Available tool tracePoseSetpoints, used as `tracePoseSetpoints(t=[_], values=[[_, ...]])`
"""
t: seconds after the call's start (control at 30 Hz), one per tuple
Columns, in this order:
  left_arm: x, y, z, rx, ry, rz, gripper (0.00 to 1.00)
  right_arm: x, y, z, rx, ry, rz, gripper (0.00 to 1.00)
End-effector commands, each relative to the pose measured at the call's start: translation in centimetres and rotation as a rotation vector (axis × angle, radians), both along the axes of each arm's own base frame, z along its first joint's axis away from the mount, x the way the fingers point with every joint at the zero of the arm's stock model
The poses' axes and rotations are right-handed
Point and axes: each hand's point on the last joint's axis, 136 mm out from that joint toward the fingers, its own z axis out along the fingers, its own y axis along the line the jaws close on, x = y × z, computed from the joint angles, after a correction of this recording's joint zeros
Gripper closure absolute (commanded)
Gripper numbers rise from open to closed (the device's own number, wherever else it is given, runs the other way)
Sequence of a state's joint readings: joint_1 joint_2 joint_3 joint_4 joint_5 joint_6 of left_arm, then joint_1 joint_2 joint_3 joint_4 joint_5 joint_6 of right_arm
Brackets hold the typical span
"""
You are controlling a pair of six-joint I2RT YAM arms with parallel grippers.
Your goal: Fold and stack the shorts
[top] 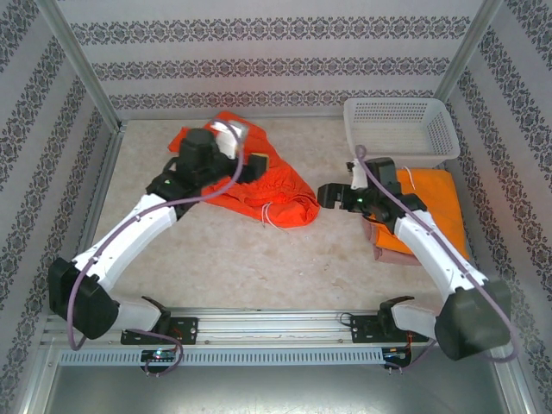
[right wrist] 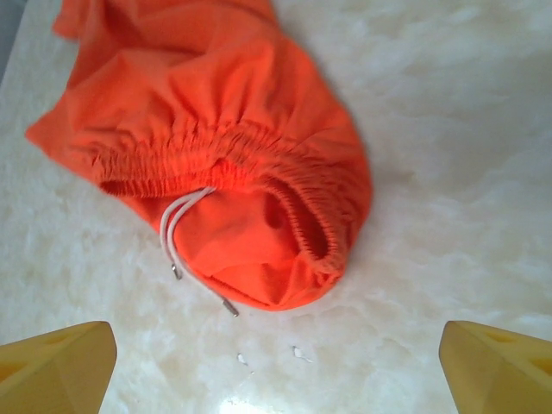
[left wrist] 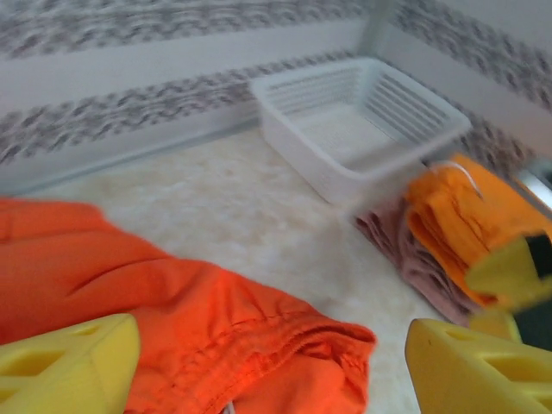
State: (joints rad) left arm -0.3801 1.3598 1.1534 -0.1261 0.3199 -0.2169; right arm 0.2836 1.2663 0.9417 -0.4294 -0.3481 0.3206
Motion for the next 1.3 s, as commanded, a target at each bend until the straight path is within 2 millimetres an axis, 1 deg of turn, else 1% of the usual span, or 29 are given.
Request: tracePoseSetpoints(t=[0.0,0.07,0.13,0.23,0.33,0.37,0.4,0.53,0.73,0.9,1.0,1.13,1.17,1.23,1.27], values=[[-0.6,0.6,-6.4,-0.124,0.281,0.041,0.22,-0.1,0.6,-1.8,-0.081,0.047,0.057,0.07],[-0.6,1.3,-8.7,-0.161,0.375,0.086,0.23,-0.1,1.1,-3.0,-0.113,0.083,0.083,0.09],[-0.7,1.5,-10.9,-0.218,0.455,0.126,0.25,-0.1,1.4,-4.2,-0.15,0.116,0.106,0.1],[-0.5,1.6,-13.4,-0.306,0.526,0.196,0.32,0.1,1.6,-5.5,-0.197,0.158,0.134,0.13],[0.2,1.9,-15.3,-0.382,0.584,0.271,0.38,0.6,1.7,-6.4,-0.223,0.182,0.15,0.17],[0.5,2.0,-15.6,-0.4,0.598,0.285,0.4,0.8,1.9,-6.4,-0.225,0.183,0.155,0.18],[0.7,1.9,-16.1,-0.413,0.615,0.297,0.4,1.1,2.0,-6.5,-0.228,0.184,0.158,0.19],[1.6,1.7,-17.4,-0.427,0.663,0.323,0.42,2.0,2.5,-6.9,-0.23,0.189,0.173,0.23],[2.4,2.2,-19.5,-0.405,0.705,0.38,0.47,2.4,3.1,-8.4,-0.246,0.235,0.203,0.26],[3.3,3.1,-20.4,-0.377,0.695,0.427,0.52,2.5,3.2,-10.0,-0.268,0.273,0.223,0.27],[4.0,3.3,-20.6,-0.382,0.698,0.431,0.55,2.9,3.2,-10.6,-0.286,0.281,0.226,0.31],[4.9,2.9,-20.7,-0.4,0.708,0.42,0.62,3.6,3.2,-11.1,-0.298,0.284,0.223,0.41],[5.1,2.9,-20.8,-0.402,0.712,0.417,0.64,3.7,3.3,-11.2,-0.299,0.289,0.224,0.45],[5.4,2.6,-21.0,-0.407,0.72,0.41,0.75,3.9,3.3,-11.5,-0.302,0.296,0.223,0.49],[5.6,2.5,-21.0,-0.412,0.725,0.406,0.83,3.9,3.4,-11.6,-0.303,0.296,0.225,0.54]])
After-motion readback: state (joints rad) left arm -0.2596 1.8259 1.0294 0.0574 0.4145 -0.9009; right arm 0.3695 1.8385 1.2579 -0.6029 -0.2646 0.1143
